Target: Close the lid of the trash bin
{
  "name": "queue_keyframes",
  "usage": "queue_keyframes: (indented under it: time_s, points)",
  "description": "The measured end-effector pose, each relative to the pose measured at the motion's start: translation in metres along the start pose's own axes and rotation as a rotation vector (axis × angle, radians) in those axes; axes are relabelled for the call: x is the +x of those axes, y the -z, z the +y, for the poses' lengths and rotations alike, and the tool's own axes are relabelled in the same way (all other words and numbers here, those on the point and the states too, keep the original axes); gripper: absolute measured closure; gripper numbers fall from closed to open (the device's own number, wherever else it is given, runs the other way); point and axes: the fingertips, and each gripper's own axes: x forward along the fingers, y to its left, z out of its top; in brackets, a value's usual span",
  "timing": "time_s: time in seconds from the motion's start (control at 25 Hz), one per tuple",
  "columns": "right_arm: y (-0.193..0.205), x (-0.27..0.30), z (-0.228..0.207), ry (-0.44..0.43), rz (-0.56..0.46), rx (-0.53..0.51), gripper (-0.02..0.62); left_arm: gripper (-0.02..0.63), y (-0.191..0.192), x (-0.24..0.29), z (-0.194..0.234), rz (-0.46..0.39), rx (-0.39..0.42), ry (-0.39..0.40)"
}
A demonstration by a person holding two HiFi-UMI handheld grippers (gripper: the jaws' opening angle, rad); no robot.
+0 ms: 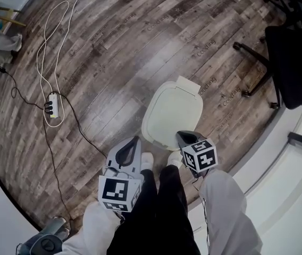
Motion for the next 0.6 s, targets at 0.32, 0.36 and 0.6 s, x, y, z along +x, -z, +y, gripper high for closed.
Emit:
queue_keyframes:
  time_s: [0.32, 0.36, 0.6]
  points:
    - [0.017, 0.023, -0.006, 0.021, 0.046, 0.009, 0.572, 0.601, 0.015, 0.003, 0.011, 0.018, -0.016, -0.013]
    - [0.018, 0.025, -0.007, 0.023, 0.051, 0.008, 0.572, 0.601, 0.017, 0.003, 0.012, 0.021, -0.018, -0.014]
    - [0.022, 0.032, -0.008, 0.027, 0.069, 0.009, 0.572, 0.601, 0.02, 0.006, 0.017, 0.026, -0.027, -0.016]
